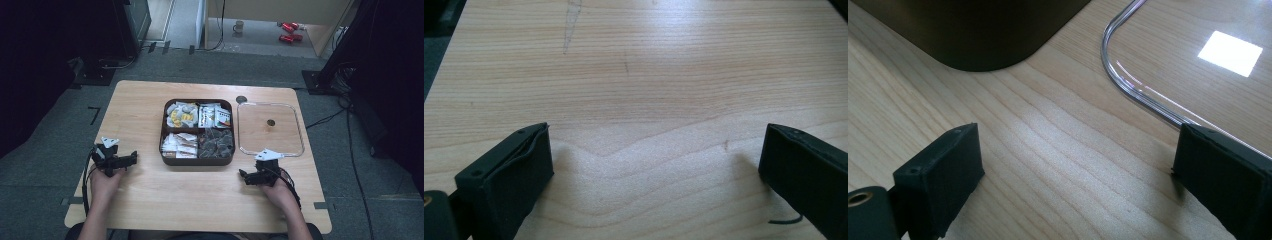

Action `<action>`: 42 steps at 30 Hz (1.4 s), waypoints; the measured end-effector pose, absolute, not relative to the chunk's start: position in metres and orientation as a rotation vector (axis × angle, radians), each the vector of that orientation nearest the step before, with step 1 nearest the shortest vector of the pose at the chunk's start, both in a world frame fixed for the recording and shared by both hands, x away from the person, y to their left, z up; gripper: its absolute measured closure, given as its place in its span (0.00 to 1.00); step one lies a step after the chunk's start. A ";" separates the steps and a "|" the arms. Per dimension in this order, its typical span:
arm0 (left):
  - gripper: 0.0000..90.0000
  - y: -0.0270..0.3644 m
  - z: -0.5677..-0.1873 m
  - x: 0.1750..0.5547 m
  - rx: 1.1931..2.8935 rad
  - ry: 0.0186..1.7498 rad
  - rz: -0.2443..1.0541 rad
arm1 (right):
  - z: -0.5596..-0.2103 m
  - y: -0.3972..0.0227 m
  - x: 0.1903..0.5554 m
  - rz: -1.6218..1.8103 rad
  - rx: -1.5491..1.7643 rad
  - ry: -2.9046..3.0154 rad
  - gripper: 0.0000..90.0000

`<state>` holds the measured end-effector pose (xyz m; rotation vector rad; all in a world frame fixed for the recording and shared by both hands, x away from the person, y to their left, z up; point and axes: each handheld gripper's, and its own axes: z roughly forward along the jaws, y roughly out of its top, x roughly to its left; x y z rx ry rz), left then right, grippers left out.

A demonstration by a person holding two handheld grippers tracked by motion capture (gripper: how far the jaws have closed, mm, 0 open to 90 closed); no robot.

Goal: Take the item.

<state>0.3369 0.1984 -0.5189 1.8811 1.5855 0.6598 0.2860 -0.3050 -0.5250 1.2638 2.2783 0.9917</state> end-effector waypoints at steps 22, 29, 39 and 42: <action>0.35 0.186 -0.509 0.334 2.036 1.366 0.626 | -0.525 -0.305 0.285 0.992 1.264 2.278 0.06; 0.39 0.180 -0.499 0.332 2.032 1.267 0.553 | -0.525 -0.305 0.285 0.992 1.264 2.277 0.06; 0.38 0.174 -0.480 0.333 1.969 1.194 0.504 | -0.525 -0.305 0.285 0.990 1.262 2.279 0.06; 0.38 0.168 -0.470 0.337 1.995 1.154 0.517 | -0.525 -0.305 0.285 0.990 1.263 2.278 0.06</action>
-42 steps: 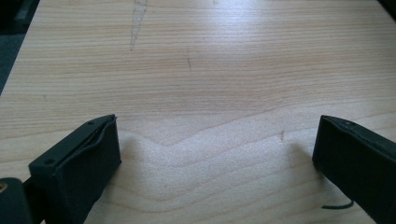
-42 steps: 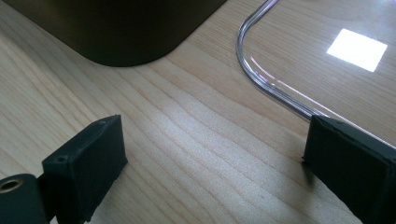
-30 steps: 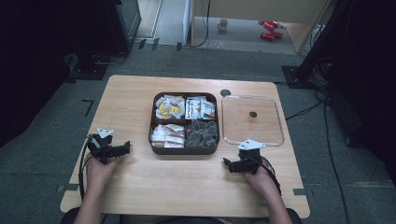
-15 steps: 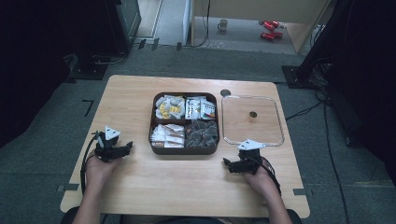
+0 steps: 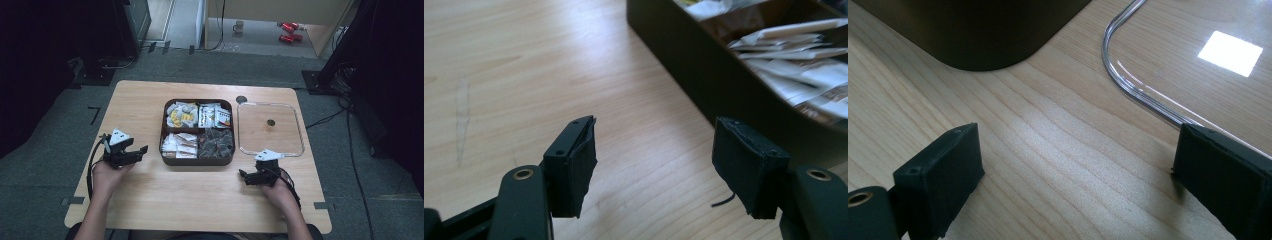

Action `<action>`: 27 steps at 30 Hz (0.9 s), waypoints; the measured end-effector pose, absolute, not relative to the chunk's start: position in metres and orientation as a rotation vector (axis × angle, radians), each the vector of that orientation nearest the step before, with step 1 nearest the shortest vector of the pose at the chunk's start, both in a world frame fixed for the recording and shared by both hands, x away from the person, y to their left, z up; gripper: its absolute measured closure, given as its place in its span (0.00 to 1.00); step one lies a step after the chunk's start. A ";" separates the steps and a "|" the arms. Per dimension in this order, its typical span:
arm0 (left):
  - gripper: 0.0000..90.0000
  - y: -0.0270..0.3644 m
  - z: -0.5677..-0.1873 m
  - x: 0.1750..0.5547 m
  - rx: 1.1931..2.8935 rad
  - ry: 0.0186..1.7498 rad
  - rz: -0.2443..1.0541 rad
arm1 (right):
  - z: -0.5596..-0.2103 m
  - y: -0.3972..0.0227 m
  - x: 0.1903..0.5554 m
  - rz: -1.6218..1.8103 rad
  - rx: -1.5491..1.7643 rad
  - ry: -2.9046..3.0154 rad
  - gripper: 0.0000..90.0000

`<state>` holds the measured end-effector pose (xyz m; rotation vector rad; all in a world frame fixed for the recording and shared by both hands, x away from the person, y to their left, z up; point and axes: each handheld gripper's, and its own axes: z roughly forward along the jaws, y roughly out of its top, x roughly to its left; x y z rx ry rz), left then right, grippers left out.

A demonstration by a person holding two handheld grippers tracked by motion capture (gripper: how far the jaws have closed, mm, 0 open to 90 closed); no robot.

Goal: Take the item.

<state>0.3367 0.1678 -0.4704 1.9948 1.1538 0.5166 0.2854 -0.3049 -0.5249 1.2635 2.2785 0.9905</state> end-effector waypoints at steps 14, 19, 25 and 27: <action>0.45 0.152 -0.444 0.349 2.027 1.052 0.469 | -0.525 -0.305 0.285 0.988 1.264 2.279 0.06; 0.46 0.146 -0.435 0.353 2.004 1.024 0.405 | -0.525 -0.305 0.285 0.988 1.264 2.279 0.06; 0.47 0.138 -0.425 0.357 1.998 0.994 0.412 | -0.525 -0.305 0.285 0.989 1.264 2.279 0.06; 0.48 0.137 -0.424 0.357 2.000 0.988 0.406 | -0.525 -0.305 0.285 0.988 1.264 2.279 0.06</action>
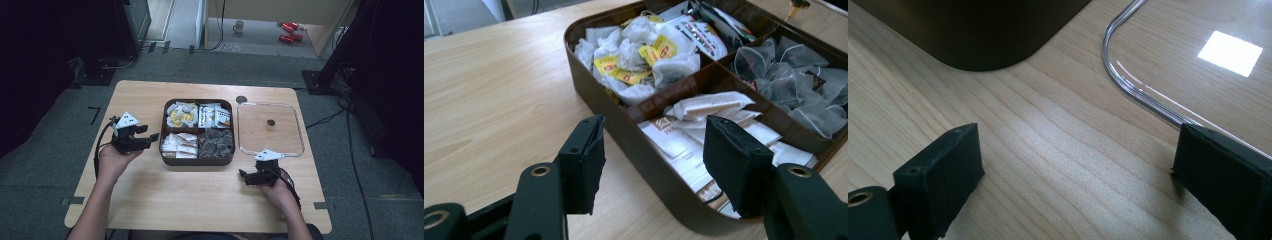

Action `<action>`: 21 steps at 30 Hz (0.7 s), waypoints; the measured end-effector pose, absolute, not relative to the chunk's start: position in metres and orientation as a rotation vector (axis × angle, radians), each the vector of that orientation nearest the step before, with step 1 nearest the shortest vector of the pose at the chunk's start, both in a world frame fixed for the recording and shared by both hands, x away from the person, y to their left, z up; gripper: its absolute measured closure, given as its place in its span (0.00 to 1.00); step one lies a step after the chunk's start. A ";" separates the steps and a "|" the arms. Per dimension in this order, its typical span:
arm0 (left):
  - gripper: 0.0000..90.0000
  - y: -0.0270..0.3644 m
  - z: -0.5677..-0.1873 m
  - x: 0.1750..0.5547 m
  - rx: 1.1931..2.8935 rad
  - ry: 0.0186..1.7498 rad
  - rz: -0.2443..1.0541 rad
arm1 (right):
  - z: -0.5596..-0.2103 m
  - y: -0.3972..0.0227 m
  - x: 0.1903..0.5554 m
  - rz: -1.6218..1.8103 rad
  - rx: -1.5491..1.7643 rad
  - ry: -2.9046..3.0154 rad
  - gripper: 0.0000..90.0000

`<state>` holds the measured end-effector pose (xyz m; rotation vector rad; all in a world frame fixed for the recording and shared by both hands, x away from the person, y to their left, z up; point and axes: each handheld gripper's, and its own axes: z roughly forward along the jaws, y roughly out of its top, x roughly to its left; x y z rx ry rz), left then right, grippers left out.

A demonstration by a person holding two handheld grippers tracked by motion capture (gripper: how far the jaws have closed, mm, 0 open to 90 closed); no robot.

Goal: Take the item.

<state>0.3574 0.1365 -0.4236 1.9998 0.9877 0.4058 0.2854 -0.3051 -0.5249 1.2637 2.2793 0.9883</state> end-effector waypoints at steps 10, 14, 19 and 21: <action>0.49 0.112 -0.420 0.365 2.043 0.921 0.394 | -0.525 -0.305 0.285 0.988 1.264 2.280 0.06; 0.49 0.104 -0.421 0.367 2.058 0.903 0.385 | -0.525 -0.305 0.285 0.990 1.263 2.279 0.06; 0.50 0.091 -0.426 0.371 2.072 0.874 0.365 | -0.525 -0.305 0.285 0.992 1.265 2.277 0.06; 0.50 0.087 -0.428 0.372 2.082 0.866 0.367 | -0.525 -0.305 0.285 0.991 1.263 2.278 0.06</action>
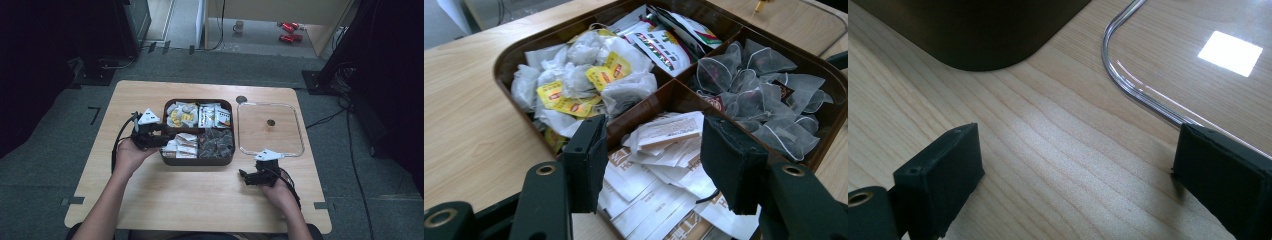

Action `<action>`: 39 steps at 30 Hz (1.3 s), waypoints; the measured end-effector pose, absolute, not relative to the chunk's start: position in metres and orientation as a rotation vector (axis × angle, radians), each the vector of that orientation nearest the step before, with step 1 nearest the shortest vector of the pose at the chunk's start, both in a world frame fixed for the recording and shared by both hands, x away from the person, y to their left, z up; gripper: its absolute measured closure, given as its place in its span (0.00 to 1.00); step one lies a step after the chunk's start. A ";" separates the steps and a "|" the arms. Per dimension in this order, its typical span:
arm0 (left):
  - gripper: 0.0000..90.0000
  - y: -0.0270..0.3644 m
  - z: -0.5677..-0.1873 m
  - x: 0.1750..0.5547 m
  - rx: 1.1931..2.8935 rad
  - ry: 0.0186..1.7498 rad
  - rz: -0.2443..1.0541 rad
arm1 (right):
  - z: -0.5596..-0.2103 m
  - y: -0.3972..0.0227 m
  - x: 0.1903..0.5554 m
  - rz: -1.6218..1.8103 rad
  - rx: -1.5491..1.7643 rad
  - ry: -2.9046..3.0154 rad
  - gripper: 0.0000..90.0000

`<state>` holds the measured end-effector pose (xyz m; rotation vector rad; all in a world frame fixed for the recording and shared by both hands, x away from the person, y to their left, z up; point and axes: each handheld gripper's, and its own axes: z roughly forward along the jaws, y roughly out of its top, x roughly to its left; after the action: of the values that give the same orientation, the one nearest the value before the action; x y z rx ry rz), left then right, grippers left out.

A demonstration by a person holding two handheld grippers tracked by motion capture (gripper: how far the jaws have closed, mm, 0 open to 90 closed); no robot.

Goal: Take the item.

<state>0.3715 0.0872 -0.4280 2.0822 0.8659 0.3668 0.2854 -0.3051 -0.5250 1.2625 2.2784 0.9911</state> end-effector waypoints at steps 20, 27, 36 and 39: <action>0.47 0.056 -0.452 0.382 2.184 0.781 0.345 | -0.525 -0.305 0.285 0.991 1.263 2.279 0.06; 0.46 0.052 -0.459 0.384 2.216 0.753 0.369 | -0.525 -0.305 0.285 0.991 1.263 2.278 0.06; 0.46 0.047 -0.461 0.379 2.229 0.708 0.402 | -0.525 -0.305 0.285 0.991 1.262 2.279 0.06; 0.46 0.046 -0.464 0.381 2.239 0.719 0.403 | -0.525 -0.305 0.285 0.990 1.264 2.278 0.06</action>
<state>0.3813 0.0465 -0.4644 2.2389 0.7188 0.4031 0.2853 -0.3050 -0.5250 1.2639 2.2783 0.9905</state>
